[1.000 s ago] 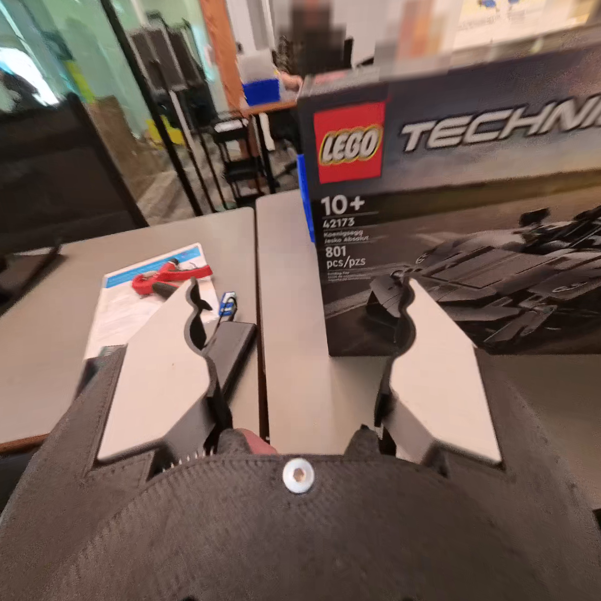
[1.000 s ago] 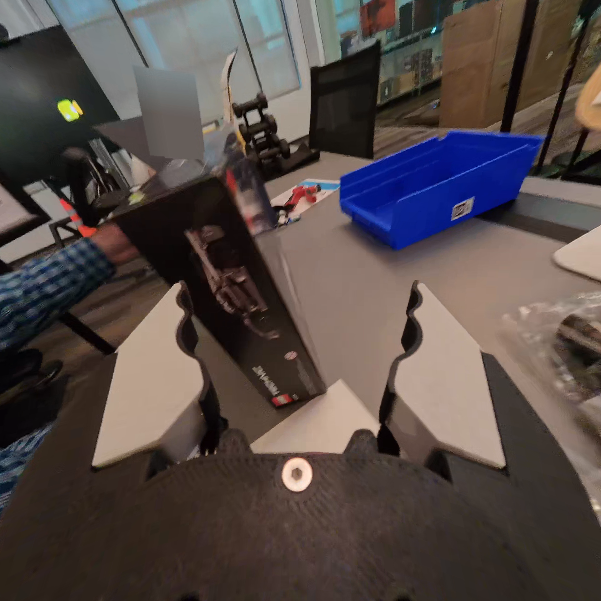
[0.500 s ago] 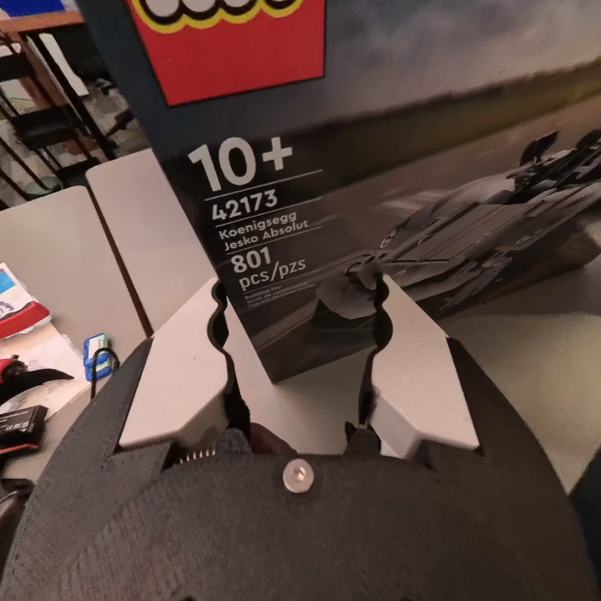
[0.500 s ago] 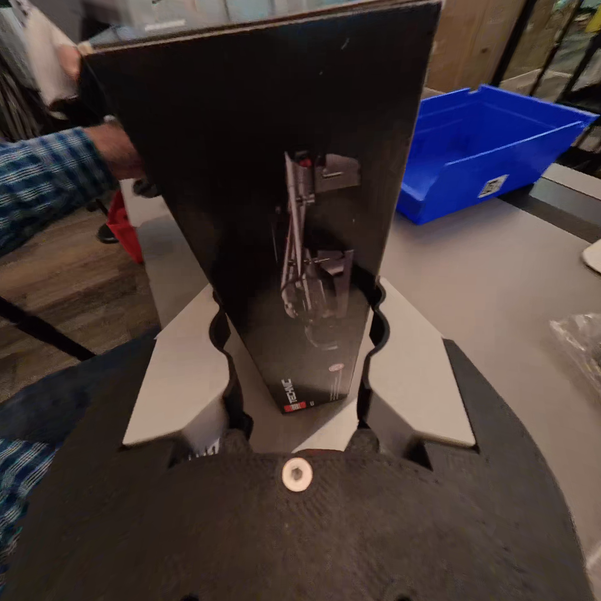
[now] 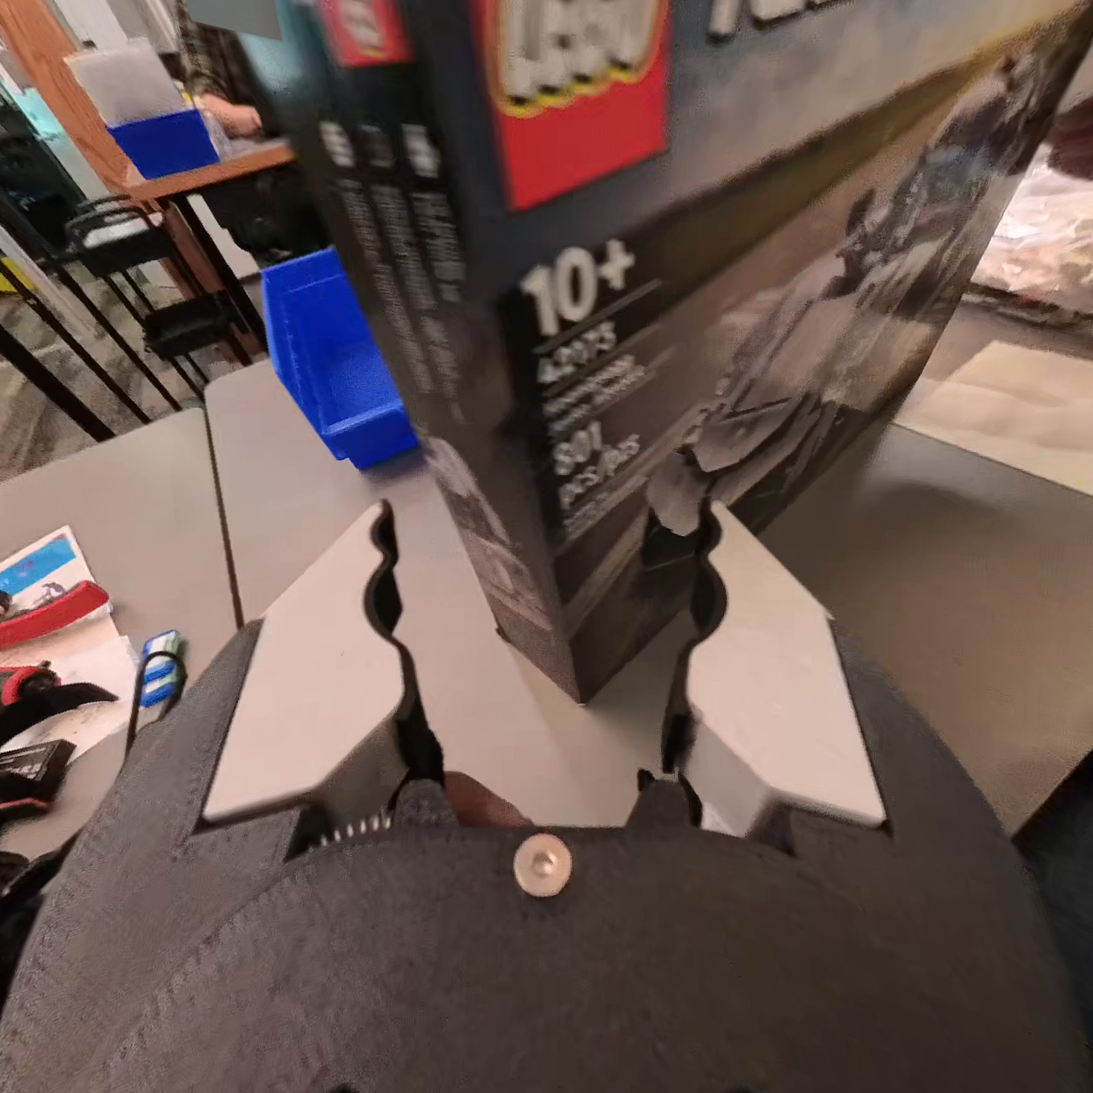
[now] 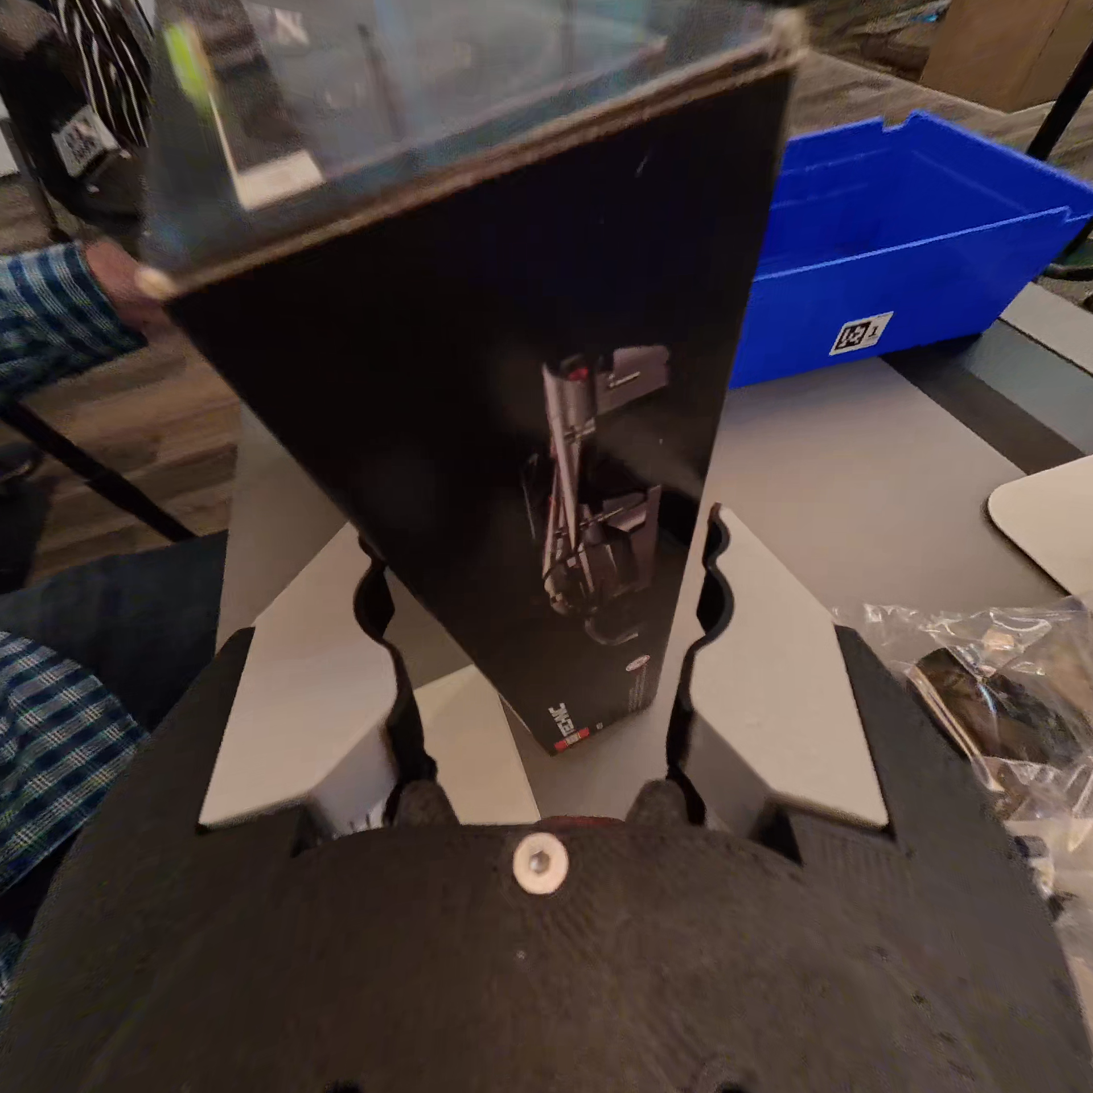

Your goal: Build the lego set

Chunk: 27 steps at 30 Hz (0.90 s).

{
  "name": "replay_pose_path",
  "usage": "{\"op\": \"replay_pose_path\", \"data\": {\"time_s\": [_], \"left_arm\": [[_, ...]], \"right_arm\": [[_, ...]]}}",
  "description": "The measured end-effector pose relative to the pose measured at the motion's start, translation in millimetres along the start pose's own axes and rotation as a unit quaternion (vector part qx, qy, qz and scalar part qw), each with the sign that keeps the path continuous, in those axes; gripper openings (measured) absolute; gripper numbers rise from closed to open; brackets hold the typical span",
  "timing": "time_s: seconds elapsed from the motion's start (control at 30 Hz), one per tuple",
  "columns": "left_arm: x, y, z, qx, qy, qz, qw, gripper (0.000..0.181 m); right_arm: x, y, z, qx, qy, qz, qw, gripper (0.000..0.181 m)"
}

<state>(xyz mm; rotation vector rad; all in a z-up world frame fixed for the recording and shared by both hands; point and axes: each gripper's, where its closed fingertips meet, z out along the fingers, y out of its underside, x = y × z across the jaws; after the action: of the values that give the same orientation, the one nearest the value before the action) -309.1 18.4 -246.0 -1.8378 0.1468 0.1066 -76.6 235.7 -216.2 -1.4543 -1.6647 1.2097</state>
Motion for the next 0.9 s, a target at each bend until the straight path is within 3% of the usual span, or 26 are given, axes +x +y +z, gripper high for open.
{"op": "replay_pose_path", "data": {"time_s": [0.03,0.1,0.17,0.27,0.37,0.63,0.9], "left_arm": [[-5,-3,-2,0.004,0.008,-0.010,1.000,0.106],[-9,-6,0,0.002,0.030,-0.014,0.999,0.116],[-5,-1,11,-0.026,0.070,-0.015,0.997,0.114],[9,1,28,-0.043,0.125,-0.004,0.991,0.112],[4,-1,36,-0.038,0.109,0.005,0.993,0.097],[13,-8,51,-0.033,0.072,0.017,0.997,0.094],[31,-16,82,-0.018,0.080,0.019,0.996,0.095]], "right_arm": [[-1,-3,-2,0.007,-0.002,-0.003,1.000,0.106],[-3,-2,0,-0.006,-0.001,-0.015,1.000,0.109],[-3,-2,3,-0.010,0.002,-0.023,1.000,0.113],[-1,0,8,-0.015,-0.002,-0.017,1.000,0.105],[6,3,9,-0.034,0.016,-0.035,0.999,0.099],[34,1,4,-0.053,0.003,-0.059,0.997,0.099],[65,7,-15,-0.061,-0.007,-0.047,0.997,0.102]]}}
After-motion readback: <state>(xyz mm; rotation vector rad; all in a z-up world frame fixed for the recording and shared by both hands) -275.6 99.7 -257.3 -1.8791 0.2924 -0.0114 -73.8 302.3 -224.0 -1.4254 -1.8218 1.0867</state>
